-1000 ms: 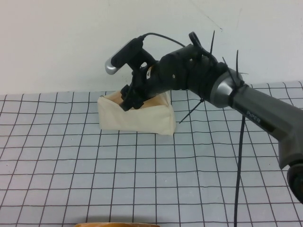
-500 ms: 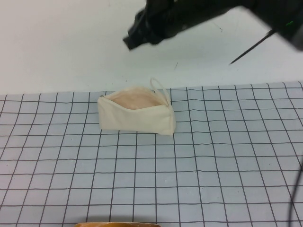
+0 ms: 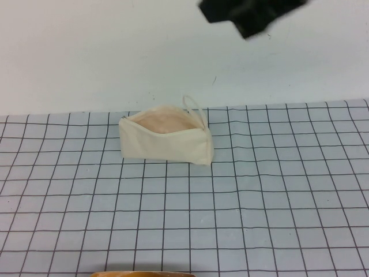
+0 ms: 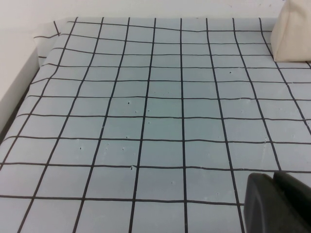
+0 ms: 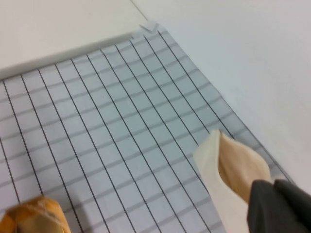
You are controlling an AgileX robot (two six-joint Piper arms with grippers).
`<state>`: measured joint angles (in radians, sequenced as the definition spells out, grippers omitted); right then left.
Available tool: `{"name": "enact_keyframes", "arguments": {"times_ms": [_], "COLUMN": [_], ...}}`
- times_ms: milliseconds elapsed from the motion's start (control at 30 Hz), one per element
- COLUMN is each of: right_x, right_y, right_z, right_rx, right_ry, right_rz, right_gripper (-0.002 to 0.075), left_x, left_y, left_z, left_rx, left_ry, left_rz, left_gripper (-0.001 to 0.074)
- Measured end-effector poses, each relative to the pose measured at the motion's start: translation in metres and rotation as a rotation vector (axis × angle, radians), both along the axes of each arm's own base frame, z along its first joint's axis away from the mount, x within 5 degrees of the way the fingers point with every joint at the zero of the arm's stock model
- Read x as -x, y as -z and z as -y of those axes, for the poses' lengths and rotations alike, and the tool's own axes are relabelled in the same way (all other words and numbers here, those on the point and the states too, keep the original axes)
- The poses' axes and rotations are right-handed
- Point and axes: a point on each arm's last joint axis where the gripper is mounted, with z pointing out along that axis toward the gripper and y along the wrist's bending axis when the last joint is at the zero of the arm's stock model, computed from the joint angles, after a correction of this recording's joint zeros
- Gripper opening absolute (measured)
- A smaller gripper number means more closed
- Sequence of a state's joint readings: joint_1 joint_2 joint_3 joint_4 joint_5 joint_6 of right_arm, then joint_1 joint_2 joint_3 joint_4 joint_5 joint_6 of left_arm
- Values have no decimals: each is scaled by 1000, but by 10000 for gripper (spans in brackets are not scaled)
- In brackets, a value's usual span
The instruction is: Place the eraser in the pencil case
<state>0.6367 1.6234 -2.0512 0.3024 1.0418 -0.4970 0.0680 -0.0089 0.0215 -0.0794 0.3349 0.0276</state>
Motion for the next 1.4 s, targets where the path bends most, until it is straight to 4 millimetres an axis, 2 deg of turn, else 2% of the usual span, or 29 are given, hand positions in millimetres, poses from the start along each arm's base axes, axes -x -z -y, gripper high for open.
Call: {"name": "enact_keyframes", "arguments": {"times_ms": [200, 233, 300, 467, 900, 1133, 1233, 1400], "right_x": [44, 60, 75, 112, 187, 203, 202, 196], "right_y": [19, 37, 60, 94, 206, 252, 267, 285], "right_z": [39, 54, 68, 103, 164, 179, 186, 205], "right_rx": [-19, -11, 5, -49, -185, -255, -285, -283], "right_ry": [65, 86, 112, 178, 238, 297, 423, 756], "right_rz": [49, 55, 42, 151, 311, 282, 258, 320], "right_gripper": [-1, -1, -1, -1, -1, -1, -1, -1], "left_x": [0, 0, 0, 0, 0, 0, 0, 0], "left_y": [0, 0, 0, 0, 0, 0, 0, 0], "left_z": [0, 0, 0, 0, 0, 0, 0, 0], "left_rx": [0, 0, 0, 0, 0, 0, 0, 0], "left_ry": [0, 0, 0, 0, 0, 0, 0, 0], "left_rz": [0, 0, 0, 0, 0, 0, 0, 0], "left_gripper": [-1, -1, -1, -1, -1, -1, -1, -1]}}
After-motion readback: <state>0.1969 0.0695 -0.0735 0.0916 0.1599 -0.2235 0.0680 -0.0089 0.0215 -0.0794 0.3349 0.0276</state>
